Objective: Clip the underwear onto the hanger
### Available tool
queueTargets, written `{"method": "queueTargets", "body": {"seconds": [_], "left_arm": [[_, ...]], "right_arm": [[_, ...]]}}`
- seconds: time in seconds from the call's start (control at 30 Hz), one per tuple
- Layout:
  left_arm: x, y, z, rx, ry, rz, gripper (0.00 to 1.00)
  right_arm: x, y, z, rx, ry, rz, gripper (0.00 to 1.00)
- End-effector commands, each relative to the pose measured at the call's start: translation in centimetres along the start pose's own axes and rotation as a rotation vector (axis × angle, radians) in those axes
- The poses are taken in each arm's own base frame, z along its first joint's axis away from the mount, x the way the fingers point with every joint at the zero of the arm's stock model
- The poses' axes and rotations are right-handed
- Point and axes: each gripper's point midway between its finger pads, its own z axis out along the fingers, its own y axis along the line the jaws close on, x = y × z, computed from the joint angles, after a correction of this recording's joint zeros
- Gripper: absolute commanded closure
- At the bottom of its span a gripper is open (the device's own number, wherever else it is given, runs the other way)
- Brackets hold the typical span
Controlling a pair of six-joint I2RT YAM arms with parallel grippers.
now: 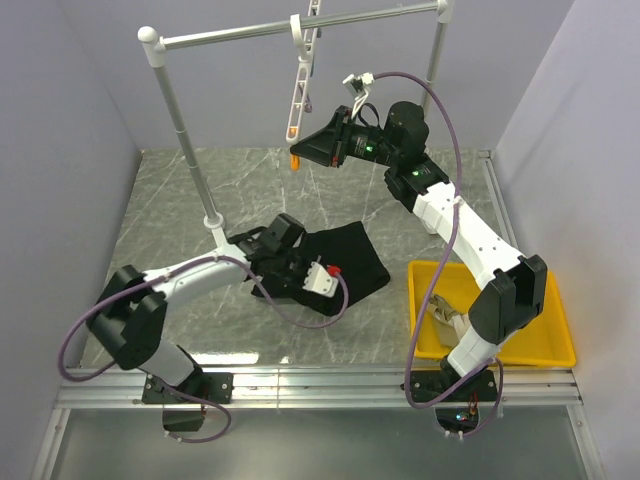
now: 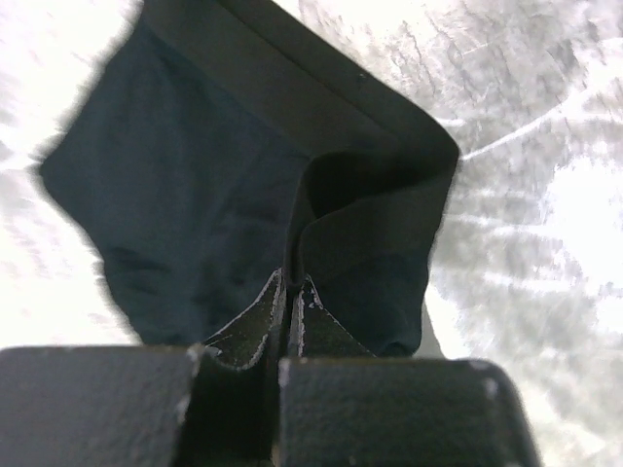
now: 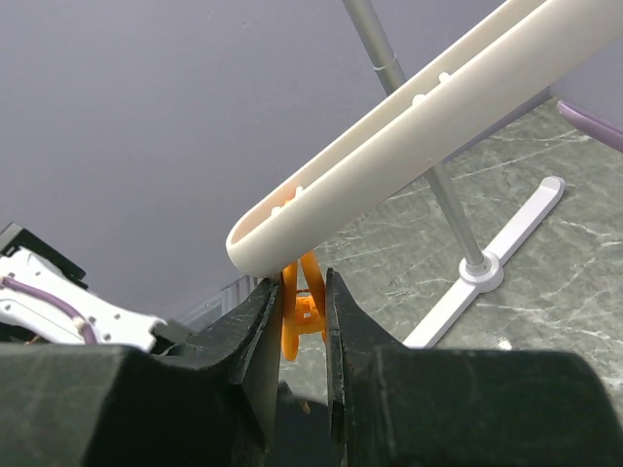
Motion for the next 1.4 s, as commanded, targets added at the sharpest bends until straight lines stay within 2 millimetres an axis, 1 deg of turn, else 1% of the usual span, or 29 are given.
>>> {"method": "queueTargets", "body": {"seconds": [0.0,0.07,0.1,0.17,0.2,0.27,0.3,0.37,0.4,0.47,0.5,0.57,0.6,0.67,0.73,0.77,0.8,0.97,1.03,1.07,1.13,1.17,1.23,1.27,1.3,1.33,1.37], "left_arm": [[0.1,1.2,1.7,-0.066,0.050,-0.162,1.00],[0.8,0.8,2.7,-0.069,0.082,-0.241,0.99],[0.6,1.3,2.8,-0.090,0.075,-0.257,0.99],[0.6,0.7,3.4,-0.084,0.069,-0.322,0.99],[0.7,0.4,3.5,-0.078,0.067,-0.335,0.91],[0.6,-0.3,3.5,-0.061,0.057,-0.355,0.83],[0.5,-0.6,3.4,-0.053,0.055,-0.358,0.74],[0.2,-1.2,3.2,-0.040,0.040,-0.358,0.68],[0.2,-1.6,3.0,-0.031,0.040,-0.362,0.61],[0.0,-2.4,2.7,0.000,0.032,-0.351,0.53],[0.0,-2.6,2.5,0.003,0.031,-0.351,0.44],[0.1,-3.3,2.5,0.014,0.026,-0.345,0.34],[0.3,-3.8,2.5,0.023,0.030,-0.347,0.26],[0.5,-3.7,2.7,0.016,0.032,-0.354,0.24],[0.8,-4.2,3.1,0.039,0.034,-0.368,0.21],[1.0,-4.3,3.2,0.042,0.033,-0.366,0.05],[1.4,-4.8,3.5,0.057,0.038,-0.371,0.04],[1.9,-5.1,3.7,0.069,0.004,-0.318,0.03],[1.9,-5.2,3.9,0.075,0.000,-0.296,0.04],[1.6,-5.0,3.9,0.076,-0.008,-0.287,0.07],[1.8,-4.9,4.2,0.079,-0.005,-0.285,0.10],[1.8,-4.6,4.3,0.077,-0.003,-0.281,0.13],[2.0,-4.6,4.6,0.093,0.007,-0.294,0.17],[2.0,-4.1,4.7,0.087,0.012,-0.293,0.23],[2.3,-4.5,5.0,0.111,0.026,-0.303,0.26],[2.3,-4.6,5.2,0.120,0.031,-0.303,0.31],[2.3,-4.3,5.2,0.118,0.035,-0.303,0.43]], "right_arm": [[-1.4,0.9,-0.7,-0.006,-0.037,-0.028,1.00],[-1.3,0.8,-0.7,-0.005,-0.034,-0.025,1.00],[-1.4,0.6,-0.8,-0.002,-0.035,-0.027,1.00],[-1.4,0.7,-0.8,-0.004,-0.035,-0.026,1.00],[-1.5,0.7,-0.8,-0.005,-0.036,-0.026,1.00],[-1.4,0.7,-0.7,-0.007,-0.034,-0.023,1.00],[-1.4,0.7,-0.8,-0.006,-0.035,-0.023,1.00],[-1.5,0.8,-0.8,-0.006,-0.036,-0.026,1.00],[-1.4,0.7,-0.8,-0.005,-0.034,-0.026,1.00],[-1.3,0.7,-0.8,-0.006,-0.032,-0.024,1.00],[-1.3,0.7,-0.8,-0.006,-0.032,-0.024,1.00],[-1.3,0.8,-0.8,-0.010,-0.033,-0.019,1.00],[-1.3,0.7,-0.7,-0.011,-0.034,-0.020,1.00],[-1.3,0.7,-0.7,-0.011,-0.034,-0.020,1.00],[-1.4,0.9,-0.8,-0.013,-0.034,-0.022,1.00],[-1.4,0.8,-0.8,-0.011,-0.034,-0.022,1.00],[-1.4,0.8,-0.8,-0.010,-0.033,-0.023,1.00],[-1.3,0.8,-0.9,-0.011,-0.031,-0.025,1.00],[-1.3,0.6,-0.8,-0.009,-0.032,-0.020,1.00],[-1.3,0.6,-0.8,-0.011,-0.034,-0.019,1.00],[-1.3,0.5,-0.7,-0.012,-0.035,-0.015,1.00],[-1.4,0.5,-0.7,-0.012,-0.037,-0.015,1.00],[-1.4,0.5,-0.7,-0.012,-0.038,-0.013,1.00],[-1.4,0.5,-0.7,-0.012,-0.038,-0.014,1.00],[-1.4,0.5,-0.7,-0.009,-0.036,-0.014,1.00],[-1.4,0.5,-0.7,-0.007,-0.036,-0.016,1.00],[-1.4,0.4,-0.8,-0.002,-0.037,-0.020,1.00]]}}
